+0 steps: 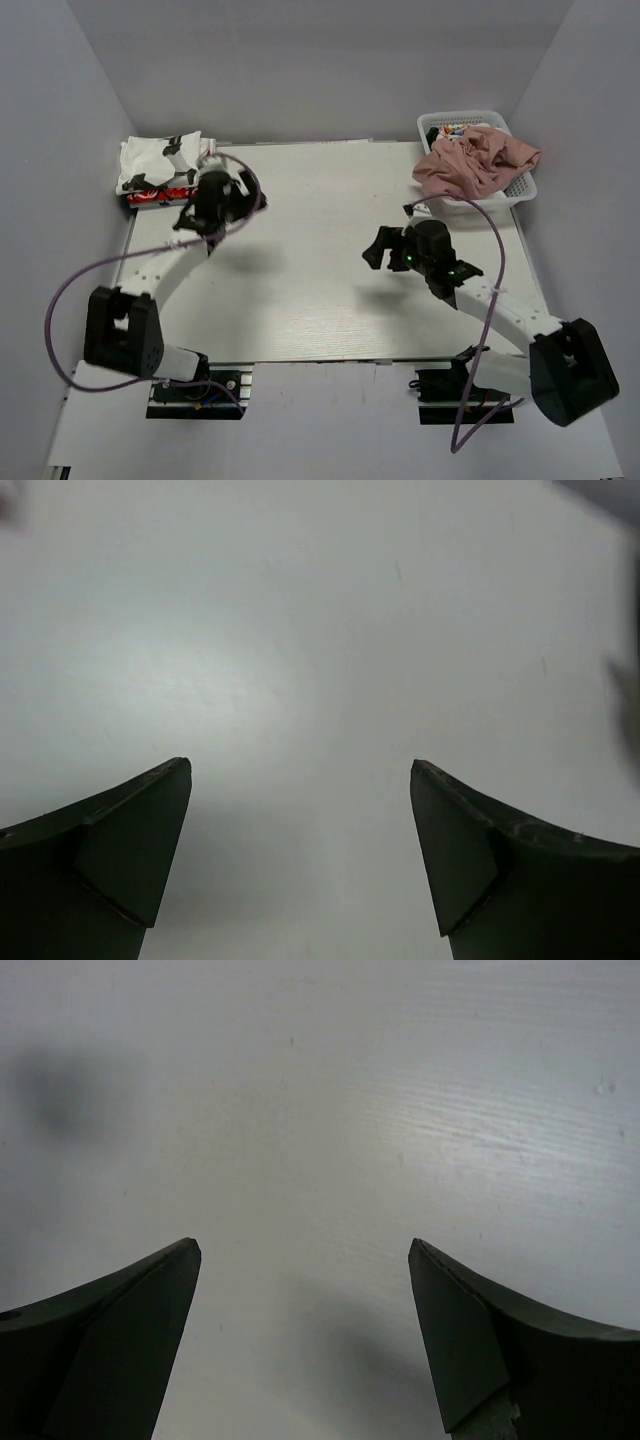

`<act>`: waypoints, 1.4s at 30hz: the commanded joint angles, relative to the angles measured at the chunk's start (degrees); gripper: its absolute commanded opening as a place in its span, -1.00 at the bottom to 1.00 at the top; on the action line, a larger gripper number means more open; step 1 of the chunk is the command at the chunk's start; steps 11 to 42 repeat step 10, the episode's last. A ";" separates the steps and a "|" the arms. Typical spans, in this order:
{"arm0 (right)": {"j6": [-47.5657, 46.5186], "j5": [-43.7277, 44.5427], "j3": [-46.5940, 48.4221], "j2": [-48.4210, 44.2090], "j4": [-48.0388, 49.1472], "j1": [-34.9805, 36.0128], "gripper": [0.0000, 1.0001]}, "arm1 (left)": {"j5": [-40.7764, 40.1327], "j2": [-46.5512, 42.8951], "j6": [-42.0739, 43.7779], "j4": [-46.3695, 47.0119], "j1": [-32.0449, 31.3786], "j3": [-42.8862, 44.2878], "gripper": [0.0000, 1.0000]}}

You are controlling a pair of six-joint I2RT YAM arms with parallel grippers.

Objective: Fold and stack the t-shirts

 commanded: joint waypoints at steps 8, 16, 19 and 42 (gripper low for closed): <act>3.20 0.72 -12.46 -16.34 3.86 0.09 0.81 | 3.68 -26.29 -10.56 1.74 -13.14 -32.49 1.00; 2.93 2.12 -12.29 -18.01 2.71 0.09 0.81 | 3.05 -29.27 -10.56 -2.38 -14.28 -33.02 1.00; 2.93 2.12 -12.29 -18.01 2.71 0.09 0.81 | 3.05 -29.27 -10.56 -2.38 -14.28 -33.02 1.00; 2.93 2.12 -12.29 -18.01 2.71 0.09 0.81 | 3.05 -29.27 -10.56 -2.38 -14.28 -33.02 1.00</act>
